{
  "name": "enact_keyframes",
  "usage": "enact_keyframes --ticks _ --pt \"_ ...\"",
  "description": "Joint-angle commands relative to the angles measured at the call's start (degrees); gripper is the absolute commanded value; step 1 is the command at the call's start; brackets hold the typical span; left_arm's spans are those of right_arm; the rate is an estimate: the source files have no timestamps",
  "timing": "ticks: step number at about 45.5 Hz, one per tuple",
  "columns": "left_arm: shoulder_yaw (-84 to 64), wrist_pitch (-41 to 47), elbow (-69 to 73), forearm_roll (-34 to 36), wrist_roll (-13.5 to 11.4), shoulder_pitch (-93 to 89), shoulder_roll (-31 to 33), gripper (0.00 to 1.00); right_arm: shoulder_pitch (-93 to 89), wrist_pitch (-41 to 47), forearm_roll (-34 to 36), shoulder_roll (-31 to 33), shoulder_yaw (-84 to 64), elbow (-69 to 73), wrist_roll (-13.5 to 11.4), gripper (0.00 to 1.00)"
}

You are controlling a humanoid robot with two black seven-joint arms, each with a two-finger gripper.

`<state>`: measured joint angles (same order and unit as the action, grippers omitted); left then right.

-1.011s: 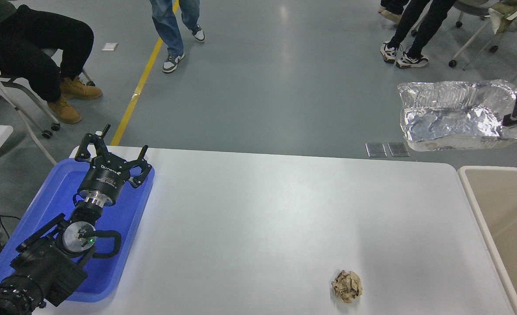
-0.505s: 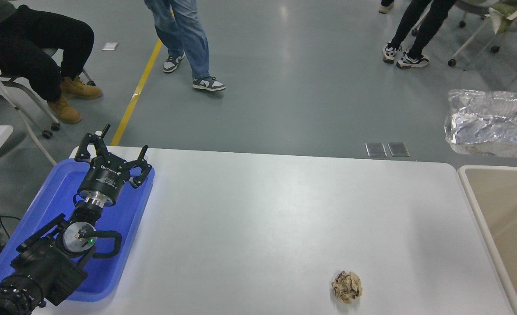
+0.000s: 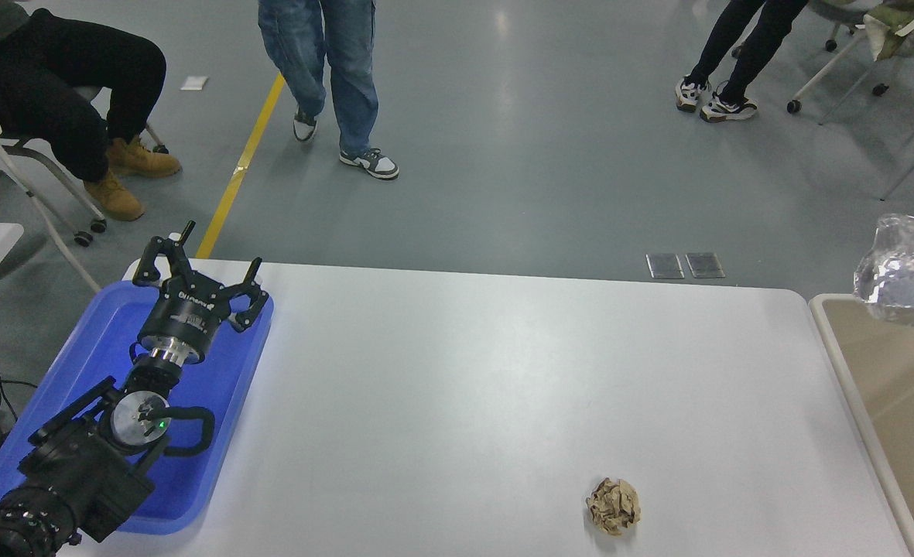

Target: Pick up foil plate and place in dustbin

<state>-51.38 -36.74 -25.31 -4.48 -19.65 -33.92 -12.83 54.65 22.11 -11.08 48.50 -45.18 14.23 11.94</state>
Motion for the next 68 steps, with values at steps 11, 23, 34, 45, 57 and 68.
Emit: enact_keyframes --ticks 11,23,34,45,57,68 --pt "0.0 0.0 0.0 0.0 0.0 0.0 0.0 1.00 -17.2 -18.1 1.8 -7.2 11.3 -2.2 -4.1 0.00" --pt "0.0 0.0 0.0 0.0 0.1 0.0 0.0 1.00 -20.1 -19.5 1.8 -7.5 14.9 -2.9 -6.5 0.00" --pt "0.0 0.0 0.0 0.0 0.0 0.0 0.0 1.00 -20.5 -19.6 3.6 -7.5 14.9 -3.0 -6.5 0.00" --pt "0.0 0.0 0.0 0.0 0.0 0.0 0.0 1.00 -19.8 -19.6 4.0 -7.3 14.9 -2.7 -6.4 0.66" --pt "0.0 0.0 0.0 0.0 0.0 0.0 0.0 1.00 -15.9 -19.0 3.9 -7.1 16.4 -1.9 -6.4 0.99" --pt "0.0 0.0 0.0 0.0 0.1 0.0 0.0 1.00 -5.4 -18.5 3.0 -8.2 15.7 1.6 -6.2 1.00"
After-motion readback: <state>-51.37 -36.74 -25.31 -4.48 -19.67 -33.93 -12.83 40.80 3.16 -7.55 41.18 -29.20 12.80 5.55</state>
